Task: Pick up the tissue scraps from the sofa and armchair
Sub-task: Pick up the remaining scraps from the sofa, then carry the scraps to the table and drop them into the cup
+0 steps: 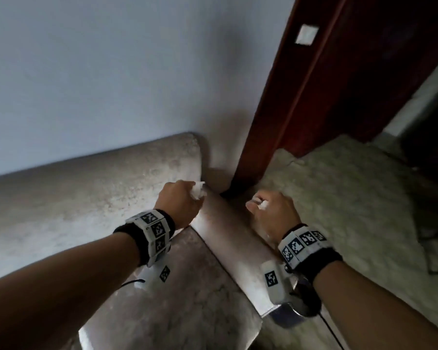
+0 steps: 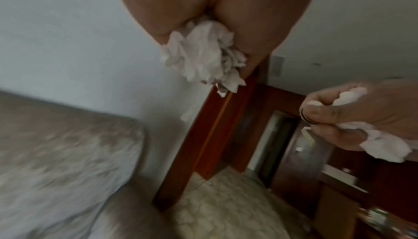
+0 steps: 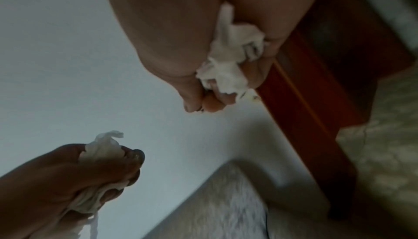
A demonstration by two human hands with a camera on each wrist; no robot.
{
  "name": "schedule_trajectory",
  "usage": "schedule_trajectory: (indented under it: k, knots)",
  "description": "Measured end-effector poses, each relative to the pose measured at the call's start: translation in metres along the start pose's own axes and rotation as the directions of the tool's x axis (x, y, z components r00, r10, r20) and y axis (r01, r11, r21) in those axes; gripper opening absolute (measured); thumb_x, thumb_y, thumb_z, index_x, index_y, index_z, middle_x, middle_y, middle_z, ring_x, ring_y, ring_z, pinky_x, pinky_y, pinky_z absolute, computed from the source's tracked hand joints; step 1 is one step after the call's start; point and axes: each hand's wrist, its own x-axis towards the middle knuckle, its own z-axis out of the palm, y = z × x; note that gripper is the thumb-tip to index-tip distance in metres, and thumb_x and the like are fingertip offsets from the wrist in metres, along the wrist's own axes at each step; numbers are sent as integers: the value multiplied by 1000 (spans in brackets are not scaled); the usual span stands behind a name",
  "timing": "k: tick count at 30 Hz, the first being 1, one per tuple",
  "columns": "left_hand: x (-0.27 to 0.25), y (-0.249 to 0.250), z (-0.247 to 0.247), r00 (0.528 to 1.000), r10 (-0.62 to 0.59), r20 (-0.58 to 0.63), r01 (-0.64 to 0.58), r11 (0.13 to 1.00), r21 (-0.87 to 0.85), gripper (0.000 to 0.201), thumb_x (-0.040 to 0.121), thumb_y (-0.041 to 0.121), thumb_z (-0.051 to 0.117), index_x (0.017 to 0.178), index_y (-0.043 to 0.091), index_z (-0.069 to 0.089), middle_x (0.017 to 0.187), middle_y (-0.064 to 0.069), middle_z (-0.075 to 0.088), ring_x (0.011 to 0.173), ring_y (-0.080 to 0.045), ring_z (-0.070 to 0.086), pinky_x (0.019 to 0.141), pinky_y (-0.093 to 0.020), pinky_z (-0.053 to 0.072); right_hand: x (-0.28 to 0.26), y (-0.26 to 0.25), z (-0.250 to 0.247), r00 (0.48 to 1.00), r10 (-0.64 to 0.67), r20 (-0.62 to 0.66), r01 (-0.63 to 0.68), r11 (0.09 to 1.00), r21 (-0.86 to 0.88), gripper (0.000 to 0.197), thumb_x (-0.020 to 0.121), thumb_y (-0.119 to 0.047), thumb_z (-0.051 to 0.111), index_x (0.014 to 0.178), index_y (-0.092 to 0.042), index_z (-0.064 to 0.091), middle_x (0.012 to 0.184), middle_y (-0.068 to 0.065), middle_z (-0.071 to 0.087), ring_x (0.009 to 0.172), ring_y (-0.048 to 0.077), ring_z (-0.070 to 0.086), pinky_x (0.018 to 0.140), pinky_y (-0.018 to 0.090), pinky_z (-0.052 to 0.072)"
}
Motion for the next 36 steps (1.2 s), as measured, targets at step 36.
schedule_trajectory:
  k: [36]
  knots:
    - [-185,634,44,442,892,98,-830,448,-332,31,84,37,59,57,22,54,66,-2,66,70,-28,65,66,-37,55,-287,89,-530,582,253,-773,-525,842,-120,14,81,-33,65,69,-25,64,65,-1,63,72,24,62,67,31,52]
